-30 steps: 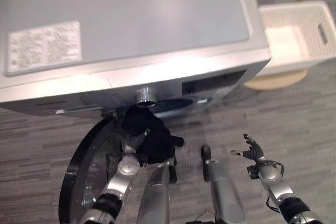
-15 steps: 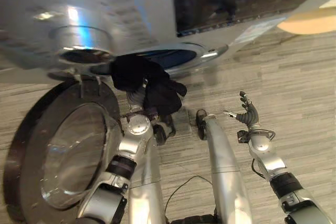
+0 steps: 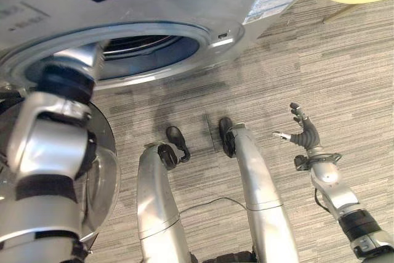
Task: Grab the laundry basket,head to the washer,open it,put in the laundry and shut it.
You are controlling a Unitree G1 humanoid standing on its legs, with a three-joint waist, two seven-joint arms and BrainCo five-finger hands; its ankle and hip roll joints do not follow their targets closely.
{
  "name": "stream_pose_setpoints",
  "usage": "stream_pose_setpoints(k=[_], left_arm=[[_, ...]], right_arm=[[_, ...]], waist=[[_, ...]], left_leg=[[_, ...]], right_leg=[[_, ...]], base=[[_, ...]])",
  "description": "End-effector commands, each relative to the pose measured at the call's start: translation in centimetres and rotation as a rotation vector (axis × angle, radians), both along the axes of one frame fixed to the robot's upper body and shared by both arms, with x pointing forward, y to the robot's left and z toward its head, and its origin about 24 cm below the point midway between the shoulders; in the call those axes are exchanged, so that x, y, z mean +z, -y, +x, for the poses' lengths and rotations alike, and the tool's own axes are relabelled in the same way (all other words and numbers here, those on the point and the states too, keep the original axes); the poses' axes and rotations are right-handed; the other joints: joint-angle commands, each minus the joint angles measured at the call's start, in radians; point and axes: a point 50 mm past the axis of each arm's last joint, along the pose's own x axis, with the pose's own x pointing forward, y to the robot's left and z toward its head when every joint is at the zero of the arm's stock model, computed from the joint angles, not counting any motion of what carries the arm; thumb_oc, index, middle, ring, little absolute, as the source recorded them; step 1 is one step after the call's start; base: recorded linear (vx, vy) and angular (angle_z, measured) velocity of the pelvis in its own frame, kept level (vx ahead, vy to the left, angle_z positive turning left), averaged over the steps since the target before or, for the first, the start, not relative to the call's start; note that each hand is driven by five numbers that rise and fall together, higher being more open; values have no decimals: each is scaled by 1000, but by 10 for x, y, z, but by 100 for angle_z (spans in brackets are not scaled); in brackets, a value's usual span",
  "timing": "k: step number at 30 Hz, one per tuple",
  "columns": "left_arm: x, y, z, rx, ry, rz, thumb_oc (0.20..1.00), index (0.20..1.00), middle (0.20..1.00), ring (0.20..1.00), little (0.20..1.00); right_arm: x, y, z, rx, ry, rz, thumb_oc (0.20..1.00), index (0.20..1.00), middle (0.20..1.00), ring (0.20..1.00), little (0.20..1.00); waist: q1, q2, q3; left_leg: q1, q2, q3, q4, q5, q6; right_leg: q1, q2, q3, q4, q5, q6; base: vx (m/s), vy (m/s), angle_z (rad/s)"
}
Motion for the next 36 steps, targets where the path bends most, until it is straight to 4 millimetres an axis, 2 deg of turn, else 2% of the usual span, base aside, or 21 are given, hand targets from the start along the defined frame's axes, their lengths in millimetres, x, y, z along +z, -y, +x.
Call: stream_pose_setpoints(k=[1, 3, 6, 11, 14, 15, 19, 20, 21, 24, 25, 26, 27, 29, 31, 32, 33, 34, 36], left_arm=[[-26, -12, 13, 120, -157, 139, 1000, 1000, 1000, 1000, 1000], [-26, -14, 18, 159, -228, 213, 1000, 1000, 1000, 1000, 1000], [-38, -17, 24, 193, -332, 305, 1000, 1000, 1000, 1000, 1000], [-75, -10, 36, 124, -492, 406, 1000, 1000, 1000, 1000, 1000], [-97, -2, 37, 67, -516, 427, 1000, 1000, 1000, 1000, 1000], [-97, -2, 37, 67, -516, 427, 1000, 1000, 1000, 1000, 1000], [-173, 6, 27, -117, -588, 312, 1000, 1000, 1000, 1000, 1000], [-211, 4, 16, -175, -647, 231, 1000, 1000, 1000, 1000, 1000], [-241, 5, 6, -229, -691, 150, 1000, 1000, 1000, 1000, 1000], [-309, 11, -25, -308, -831, 31, 1000, 1000, 1000, 1000, 1000], [-309, 11, -25, -308, -831, 30, 1000, 1000, 1000, 1000, 1000], [-354, 10, -55, -344, -955, -37, 1000, 1000, 1000, 1000, 1000], [-354, 10, -55, -344, -956, -38, 1000, 1000, 1000, 1000, 1000], [-386, 7, -80, -353, -1073, -59, 1000, 1000, 1000, 1000, 1000], [-406, 7, -96, -365, -1153, -67, 1000, 1000, 1000, 1000, 1000], [-417, 7, -106, -370, -1201, -77, 1000, 1000, 1000, 1000, 1000], [-435, 7, -125, -377, -1274, -100, 1000, 1000, 1000, 1000, 1000], [-435, 7, -125, -377, -1274, -100, 1000, 1000, 1000, 1000, 1000], [-452, 7, -149, -392, -1363, -107, 1000, 1000, 1000, 1000, 1000]], right_arm=[[-13, -6, -18, 53, -22, 74, 1000, 1000, 1000, 1000, 1000], [-12, -4, -17, 59, -24, 67, 1000, 1000, 1000, 1000, 1000], [-12, 0, -19, 60, -31, 54, 1000, 1000, 1000, 1000, 1000], [-17, 7, -21, 51, -58, 38, 1000, 1000, 1000, 1000, 1000], [-23, 8, -20, 34, -85, 36, 1000, 1000, 1000, 1000, 1000], [-23, 8, -20, 34, -85, 36, 1000, 1000, 1000, 1000, 1000], [-36, 6, -21, -2, -138, 29, 1000, 1000, 1000, 1000, 1000], [-42, 6, -22, -20, -163, 7, 1000, 1000, 1000, 1000, 1000], [-51, 5, -23, -36, -199, -4, 1000, 1000, 1000, 1000, 1000], [-68, 9, -28, -77, -286, -29, 1000, 1000, 1000, 1000, 1000], [-68, 9, -28, -76, -286, -29, 1000, 1000, 1000, 1000, 1000], [-85, 18, -36, -126, -370, -39, 1000, 1000, 1000, 1000, 1000], [-85, 18, -36, -125, -370, -39, 1000, 1000, 1000, 1000, 1000], [-99, 27, -47, -157, -438, -42, 1000, 1000, 1000, 1000, 1000], [-112, 34, -56, -187, -501, -42, 1000, 1000, 1000, 1000, 1000], [-118, 37, -62, -204, -533, -35, 1000, 1000, 1000, 1000, 1000], [-131, 42, -75, -226, -598, -34, 1000, 1000, 1000, 1000, 1000], [-131, 42, -75, -226, -599, -34, 1000, 1000, 1000, 1000, 1000], [-149, 45, -94, -234, -696, -37, 1000, 1000, 1000, 1000, 1000]], waist=[[-50, 45, -170], [-45, 46, -173], [-38, 48, -180], [-23, 47, -197], [-15, 48, -207], [-15, 48, -207], [13, 47, -217], [18, 44, -218], [25, 44, -221], [43, 38, -223], [43, 38, -221], [59, 36, -226], [59, 35, -223], [70, 32, -227], [73, 30, -226], [77, 30, -234], [78, 26, -247], [78, 26, -245], [81, 19, -279]], left_leg=[[-58, 55, -92, 33, -24, -8], [-71, 52, -92, 38, -20, -7], [-84, 50, -100, 46, -17, -5], [-81, 43, -105, 44, -13, -10], [-56, 34, -102, 5, -3, -14], [-56, 34, -102, 5, -3, -14], [84, 13, -74, -169, 46, -32], [162, 4, -50, -254, 73, -41], [231, -3, -39, -329, 97, -47], [417, -25, -10, -520, 149, -54], [420, -26, -10, -522, 150, -54], [591, -59, 4, -686, 191, -55], [599, -60, 5, -692, 194, -55], [722, -81, 12, -799, 221, -56], [837, -102, 18, -894, 245, -57], [878, -112, 24, -948, 284, -52], [977, -119, 31, -1025, 299, -53], [981, -119, 31, -1028, 300, -53], [1104, -129, 41, -1116, 311, -54]], right_leg=[[-18, -15, 26, -85, -6, 55], [-26, -17, 18, -80, -5, 57], [-35, -16, 13, -74, -5, 57], [-30, -19, 4, -72, -4, 56], [-4, -27, 3, -96, 0, 55], [-4, -27, 3, -96, 0, 55], [124, -46, -3, -240, 34, 59], [194, -52, -5, -318, 55, 64], [251, -61, -9, -376, 76, 73], [420, -76, -5, -532, 126, 87], [422, -76, -5, -533, 127, 87], [584, -89, -19, -681, 172, 106], [591, -89, -19, -685, 174, 106], [704, -95, -26, -778, 207, 122], [819, -98, -33, -870, 235, 135], [862, -101, -43, -927, 276, 137], [956, -105, -52, -1002, 297, 151], [959, -105, -52, -1004, 297, 151], [1087, -110, -50, -1111, 333, 176]], base=[[0, -4, 4], [3, 4, 5], [-1, 2, 1], [0, 0, 0], [-21, 10, 7], [-46, 16, 17], [-86, 39, 14], [-136, 84, 17], [-102, 97, 11], [-34, 79, 19], [59, 110, 34], [62, 80, 34], [89, 119, 15], [103, 83, 8], [116, 89, 25], [148, 121, 10], [101, 89, 8], [166, 89, 9], [180, 106, 5]])
